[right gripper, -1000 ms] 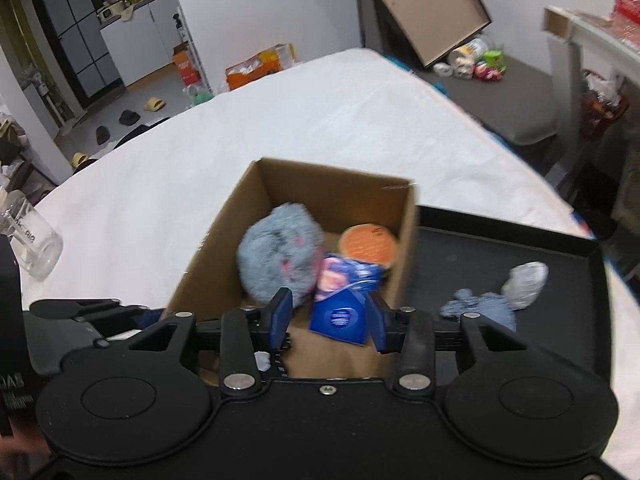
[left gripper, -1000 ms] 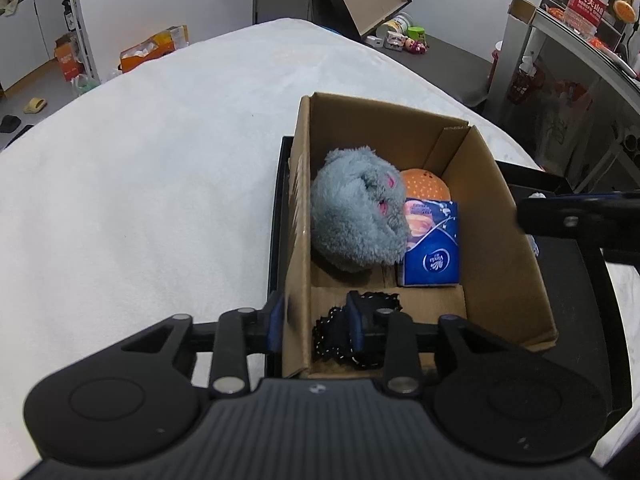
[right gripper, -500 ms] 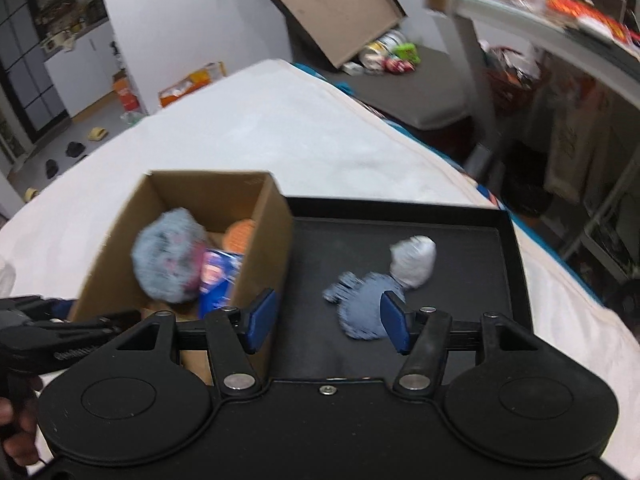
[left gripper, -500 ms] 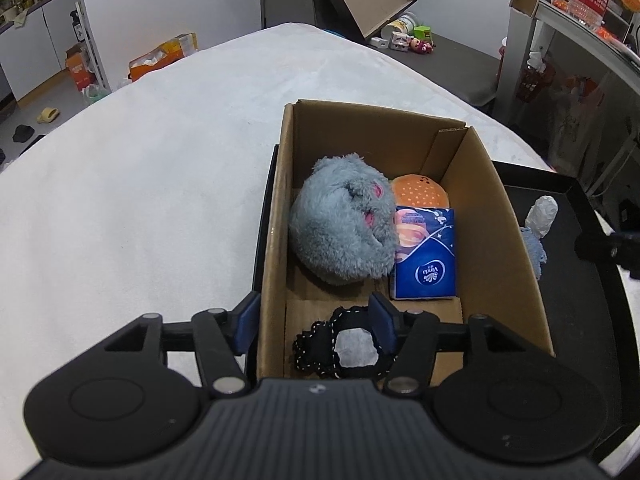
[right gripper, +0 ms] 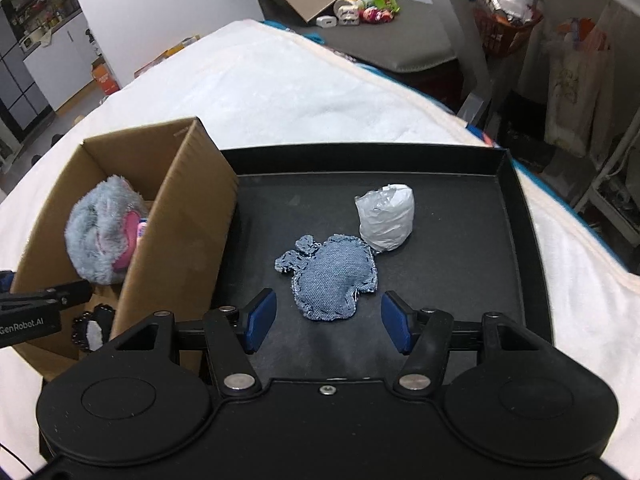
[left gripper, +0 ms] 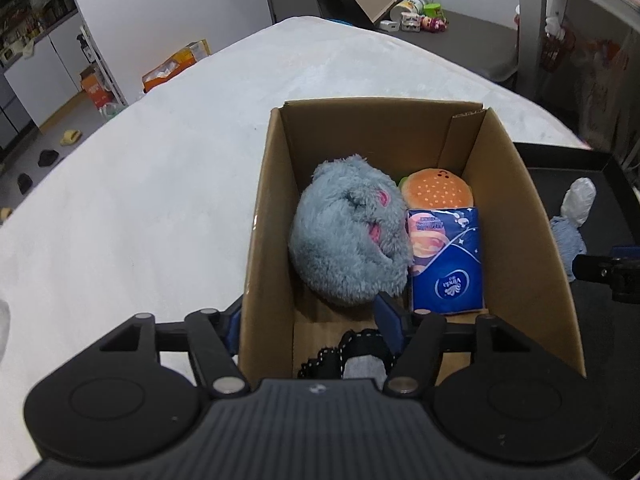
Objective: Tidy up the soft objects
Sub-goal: 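Grasp the blue denim plush with the right gripper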
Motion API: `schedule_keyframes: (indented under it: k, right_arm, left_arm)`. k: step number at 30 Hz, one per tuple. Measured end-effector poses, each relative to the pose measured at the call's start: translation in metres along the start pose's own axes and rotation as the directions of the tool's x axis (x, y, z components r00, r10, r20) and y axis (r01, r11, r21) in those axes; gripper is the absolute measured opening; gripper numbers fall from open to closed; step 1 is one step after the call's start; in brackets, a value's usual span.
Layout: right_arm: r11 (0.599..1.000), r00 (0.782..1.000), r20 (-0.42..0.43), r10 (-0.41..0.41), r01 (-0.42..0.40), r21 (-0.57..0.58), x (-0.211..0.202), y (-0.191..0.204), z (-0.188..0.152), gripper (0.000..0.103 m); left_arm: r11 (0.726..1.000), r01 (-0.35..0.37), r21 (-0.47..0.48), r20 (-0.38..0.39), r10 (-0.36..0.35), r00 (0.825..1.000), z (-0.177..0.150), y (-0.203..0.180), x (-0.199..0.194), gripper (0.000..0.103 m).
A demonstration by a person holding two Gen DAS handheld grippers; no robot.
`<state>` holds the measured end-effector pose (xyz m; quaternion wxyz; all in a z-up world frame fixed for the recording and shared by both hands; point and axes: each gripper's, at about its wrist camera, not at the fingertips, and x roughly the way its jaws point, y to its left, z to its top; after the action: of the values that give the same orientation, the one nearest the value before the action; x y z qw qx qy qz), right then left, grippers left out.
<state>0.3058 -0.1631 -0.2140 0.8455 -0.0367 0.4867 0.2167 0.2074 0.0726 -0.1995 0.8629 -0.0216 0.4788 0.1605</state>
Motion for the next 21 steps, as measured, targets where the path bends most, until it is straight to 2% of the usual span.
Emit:
schedule_keyframes:
  k: [11,17,18,19,20,21]
  right_arm:
    - [0.999,0.999,-0.037,0.015,-0.016,-0.029,0.037,-0.015,0.002,0.059]
    - [0.998,1.0,0.007,-0.002,0.002,-0.064,0.041,-0.013,0.005,0.06]
    - [0.998,1.0,0.014,-0.003,0.004,-0.063,0.041,-0.012,0.005,0.058]
    - [0.998,1.0,0.022,-0.004,0.006,-0.065,0.041,-0.012,0.005,0.052]
    - [0.998,1.0,0.031,-0.003,0.005,-0.067,0.04,-0.012,0.005,0.041]
    - [0.998,0.999,0.034,-0.002,0.004,-0.069,0.04,-0.012,0.006,0.039]
  left_arm:
    - [0.996,-0.079,0.046,-0.037,0.081,0.996,0.008,-0.013,0.015,0.071]
    - [0.993,-0.106,0.059,-0.049,0.109,0.993,0.009,-0.017,0.02,0.073]
    - [0.992,-0.108,0.058,-0.05,0.111,0.993,0.01,-0.018,0.02,0.073]
    - [0.992,-0.11,0.056,-0.052,0.113,0.992,0.01,-0.018,0.02,0.073]
    - [0.992,-0.111,0.056,-0.053,0.114,0.992,0.01,-0.019,0.02,0.073]
    - [0.992,-0.112,0.057,-0.053,0.115,0.992,0.01,-0.019,0.02,0.073]
